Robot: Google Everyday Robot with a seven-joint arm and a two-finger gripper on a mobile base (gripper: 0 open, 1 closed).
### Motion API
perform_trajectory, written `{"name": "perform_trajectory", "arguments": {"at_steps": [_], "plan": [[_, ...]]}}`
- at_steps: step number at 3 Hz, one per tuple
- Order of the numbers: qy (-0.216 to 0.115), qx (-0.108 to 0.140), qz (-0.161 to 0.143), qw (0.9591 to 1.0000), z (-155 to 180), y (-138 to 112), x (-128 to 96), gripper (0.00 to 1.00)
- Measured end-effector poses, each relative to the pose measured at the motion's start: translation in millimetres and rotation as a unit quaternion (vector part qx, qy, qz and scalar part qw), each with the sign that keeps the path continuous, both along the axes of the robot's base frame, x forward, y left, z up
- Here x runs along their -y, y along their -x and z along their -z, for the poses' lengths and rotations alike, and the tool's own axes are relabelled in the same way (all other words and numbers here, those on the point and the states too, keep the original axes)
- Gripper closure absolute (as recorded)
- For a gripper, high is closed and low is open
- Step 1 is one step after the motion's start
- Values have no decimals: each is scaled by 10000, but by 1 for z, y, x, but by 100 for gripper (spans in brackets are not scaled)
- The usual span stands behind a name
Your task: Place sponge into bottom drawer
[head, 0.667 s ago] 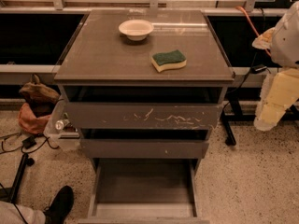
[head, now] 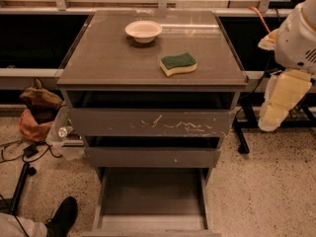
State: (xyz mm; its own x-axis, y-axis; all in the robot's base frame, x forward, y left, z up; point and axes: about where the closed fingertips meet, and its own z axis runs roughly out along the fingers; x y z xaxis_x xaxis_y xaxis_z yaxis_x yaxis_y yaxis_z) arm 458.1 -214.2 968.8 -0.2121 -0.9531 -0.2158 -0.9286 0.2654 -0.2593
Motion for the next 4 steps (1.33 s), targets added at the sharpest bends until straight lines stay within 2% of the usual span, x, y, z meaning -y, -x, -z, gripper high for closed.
{"name": "perform_trajectory", "arguments": {"at_steps": [2, 3, 4], "plan": [[58, -20, -464, 9989, 31, -102, -13, 0], [-167, -49, -616, 9979, 52, -172, -20, 0], [-168, -49, -616, 9979, 52, -172, -20, 0]]}}
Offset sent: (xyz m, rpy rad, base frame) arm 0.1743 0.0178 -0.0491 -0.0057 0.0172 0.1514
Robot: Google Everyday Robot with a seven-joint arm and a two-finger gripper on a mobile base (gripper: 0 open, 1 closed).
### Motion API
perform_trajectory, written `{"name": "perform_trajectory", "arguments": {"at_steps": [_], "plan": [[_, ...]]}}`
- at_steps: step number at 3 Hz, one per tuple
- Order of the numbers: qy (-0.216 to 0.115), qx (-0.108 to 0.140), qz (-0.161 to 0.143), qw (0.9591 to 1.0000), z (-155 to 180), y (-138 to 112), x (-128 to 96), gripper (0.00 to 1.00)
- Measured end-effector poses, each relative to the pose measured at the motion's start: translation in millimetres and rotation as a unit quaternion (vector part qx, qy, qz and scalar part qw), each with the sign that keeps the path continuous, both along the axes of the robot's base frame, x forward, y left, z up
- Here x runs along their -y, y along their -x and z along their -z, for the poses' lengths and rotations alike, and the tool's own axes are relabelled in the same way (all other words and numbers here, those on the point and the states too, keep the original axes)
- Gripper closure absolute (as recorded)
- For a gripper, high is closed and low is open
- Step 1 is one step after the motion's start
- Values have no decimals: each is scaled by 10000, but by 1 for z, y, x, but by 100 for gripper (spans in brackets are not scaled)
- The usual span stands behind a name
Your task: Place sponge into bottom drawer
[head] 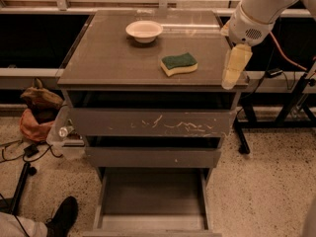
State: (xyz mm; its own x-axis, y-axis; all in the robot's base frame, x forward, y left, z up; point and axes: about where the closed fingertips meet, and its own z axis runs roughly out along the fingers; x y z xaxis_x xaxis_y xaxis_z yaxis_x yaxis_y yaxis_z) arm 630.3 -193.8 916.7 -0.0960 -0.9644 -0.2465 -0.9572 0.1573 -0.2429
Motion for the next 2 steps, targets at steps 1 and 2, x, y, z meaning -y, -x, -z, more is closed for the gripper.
{"name": "perform_trajectory", "arguments": {"at_steps": [1, 2], "plan": [[-161, 30, -158, 9997, 9, -20, -12, 0], [-394, 79, -437, 9982, 22, -59, -33, 0]]}}
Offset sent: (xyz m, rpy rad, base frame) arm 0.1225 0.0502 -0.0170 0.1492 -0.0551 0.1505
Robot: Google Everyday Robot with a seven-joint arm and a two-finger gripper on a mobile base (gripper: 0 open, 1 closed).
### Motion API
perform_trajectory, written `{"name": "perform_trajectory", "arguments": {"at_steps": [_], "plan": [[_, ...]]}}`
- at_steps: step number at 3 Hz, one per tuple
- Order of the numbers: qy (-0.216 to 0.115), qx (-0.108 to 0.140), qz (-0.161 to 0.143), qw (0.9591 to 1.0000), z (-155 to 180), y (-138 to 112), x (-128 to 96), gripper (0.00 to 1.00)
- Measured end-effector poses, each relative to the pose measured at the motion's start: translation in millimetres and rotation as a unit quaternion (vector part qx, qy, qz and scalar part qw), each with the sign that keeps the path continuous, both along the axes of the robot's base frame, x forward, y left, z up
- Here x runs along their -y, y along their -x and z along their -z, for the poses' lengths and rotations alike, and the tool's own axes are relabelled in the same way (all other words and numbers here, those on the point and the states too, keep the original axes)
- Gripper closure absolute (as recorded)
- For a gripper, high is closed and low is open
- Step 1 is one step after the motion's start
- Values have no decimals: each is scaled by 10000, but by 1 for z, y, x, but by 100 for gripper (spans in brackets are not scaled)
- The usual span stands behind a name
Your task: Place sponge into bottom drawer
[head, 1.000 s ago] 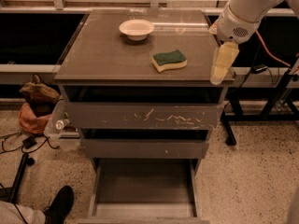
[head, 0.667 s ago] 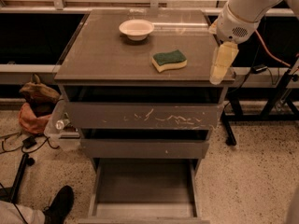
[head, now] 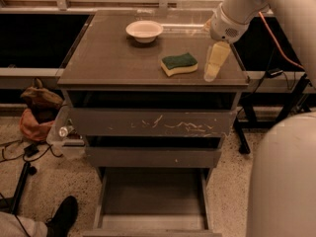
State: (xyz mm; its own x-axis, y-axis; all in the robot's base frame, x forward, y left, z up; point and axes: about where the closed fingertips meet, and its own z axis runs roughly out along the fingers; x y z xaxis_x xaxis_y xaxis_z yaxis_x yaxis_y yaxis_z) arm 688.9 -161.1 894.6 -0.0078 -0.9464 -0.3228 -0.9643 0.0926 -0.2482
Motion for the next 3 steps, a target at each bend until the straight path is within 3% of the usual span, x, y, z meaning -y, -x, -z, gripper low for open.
{"name": "perform_trajectory", "arguments": {"at_steps": [2, 3], "plan": [[-326, -45, -411, 9986, 31, -61, -35, 0], [-411, -98, -508, 9978, 46, -75, -48, 0]]}}
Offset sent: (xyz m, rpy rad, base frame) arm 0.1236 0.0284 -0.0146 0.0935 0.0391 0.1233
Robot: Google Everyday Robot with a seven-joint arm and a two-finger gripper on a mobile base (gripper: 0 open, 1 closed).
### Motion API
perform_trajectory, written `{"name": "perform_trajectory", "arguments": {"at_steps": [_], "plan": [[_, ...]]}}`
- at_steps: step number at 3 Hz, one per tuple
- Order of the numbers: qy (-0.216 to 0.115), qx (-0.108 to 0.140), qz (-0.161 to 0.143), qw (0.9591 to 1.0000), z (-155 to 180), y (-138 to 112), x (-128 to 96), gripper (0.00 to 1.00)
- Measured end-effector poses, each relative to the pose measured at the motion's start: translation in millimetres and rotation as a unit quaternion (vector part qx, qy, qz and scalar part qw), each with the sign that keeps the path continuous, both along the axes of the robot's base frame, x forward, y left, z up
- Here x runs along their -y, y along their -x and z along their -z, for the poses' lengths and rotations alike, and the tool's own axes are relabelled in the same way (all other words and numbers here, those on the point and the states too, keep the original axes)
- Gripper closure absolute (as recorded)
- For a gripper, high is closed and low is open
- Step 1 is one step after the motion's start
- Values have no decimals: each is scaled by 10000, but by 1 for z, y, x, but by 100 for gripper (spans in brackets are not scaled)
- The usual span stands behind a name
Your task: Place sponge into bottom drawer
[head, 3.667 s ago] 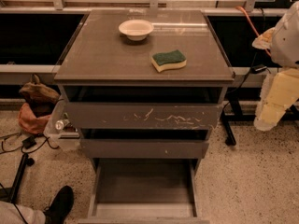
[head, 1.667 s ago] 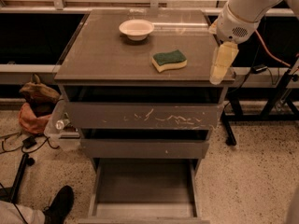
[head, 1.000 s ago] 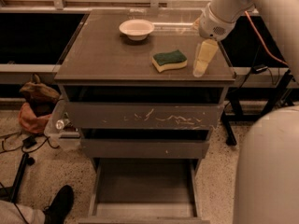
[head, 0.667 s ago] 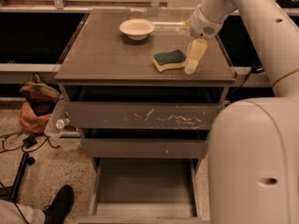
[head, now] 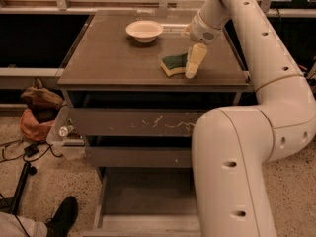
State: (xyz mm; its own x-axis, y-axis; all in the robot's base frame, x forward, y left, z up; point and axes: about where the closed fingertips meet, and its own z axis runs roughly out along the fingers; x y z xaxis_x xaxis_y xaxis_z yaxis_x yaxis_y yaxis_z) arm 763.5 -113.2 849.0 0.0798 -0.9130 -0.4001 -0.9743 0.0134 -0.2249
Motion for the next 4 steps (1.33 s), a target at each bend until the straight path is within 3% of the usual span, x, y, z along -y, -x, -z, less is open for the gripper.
{"name": "perform_trajectory", "arguments": {"at_steps": [1, 2, 4], "plan": [[38, -144, -50, 9999, 16, -5, -12, 0], [89, -249, -73, 9996, 28, -9, -23, 15], [5, -63, -9, 10000, 24, -22, -28, 61]]}}
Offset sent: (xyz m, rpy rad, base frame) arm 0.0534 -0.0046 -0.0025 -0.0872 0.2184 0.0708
